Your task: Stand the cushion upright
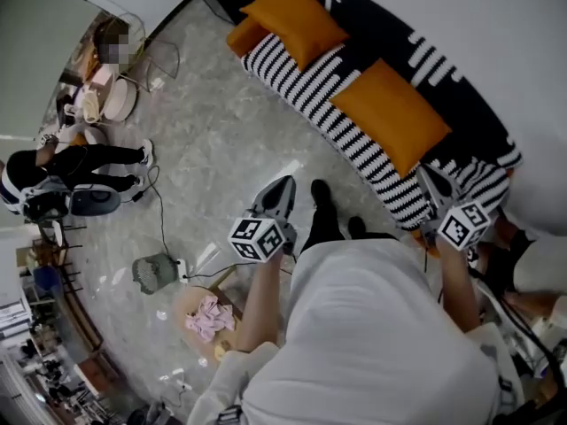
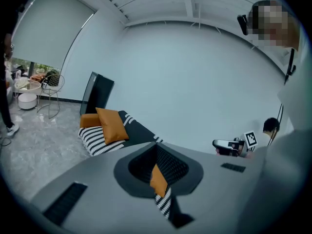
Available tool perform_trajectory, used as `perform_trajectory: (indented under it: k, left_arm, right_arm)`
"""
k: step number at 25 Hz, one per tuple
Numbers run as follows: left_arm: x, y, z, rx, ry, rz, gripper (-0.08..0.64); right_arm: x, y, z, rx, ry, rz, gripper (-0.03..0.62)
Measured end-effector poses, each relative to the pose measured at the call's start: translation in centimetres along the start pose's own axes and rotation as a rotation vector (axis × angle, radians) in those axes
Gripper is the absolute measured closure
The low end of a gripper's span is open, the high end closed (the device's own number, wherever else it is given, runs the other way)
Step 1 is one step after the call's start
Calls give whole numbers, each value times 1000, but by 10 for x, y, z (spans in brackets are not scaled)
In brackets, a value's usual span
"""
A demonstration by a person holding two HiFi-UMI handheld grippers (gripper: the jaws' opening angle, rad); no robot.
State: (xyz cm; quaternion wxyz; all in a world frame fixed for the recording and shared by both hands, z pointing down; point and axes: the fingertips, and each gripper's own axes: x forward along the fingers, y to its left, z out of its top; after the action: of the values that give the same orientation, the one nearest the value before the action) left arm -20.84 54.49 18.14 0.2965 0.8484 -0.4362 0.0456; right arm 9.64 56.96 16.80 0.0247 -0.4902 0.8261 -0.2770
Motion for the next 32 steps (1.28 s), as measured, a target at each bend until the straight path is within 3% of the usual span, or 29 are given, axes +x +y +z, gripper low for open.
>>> perform_trajectory:
  k: [6, 13, 21, 25, 32]
  left_arm:
    - [48, 41, 30, 4, 28, -51, 558]
    - [95, 86, 54, 44, 121, -112, 558]
    - [134, 123, 64, -10, 162, -185, 558]
    - [167, 134, 64, -1, 202, -206, 558]
    - [211, 118, 61, -5, 257, -268, 558]
  right_arm:
    - [41, -14, 14, 57, -31, -62, 557]
    - [97, -22, 24, 78, -48, -126, 557]
    - [138, -32, 28, 53, -96, -239, 557]
    - [157, -39, 25, 20, -31, -269, 557]
    - [159, -62, 29, -35, 57, -328, 557]
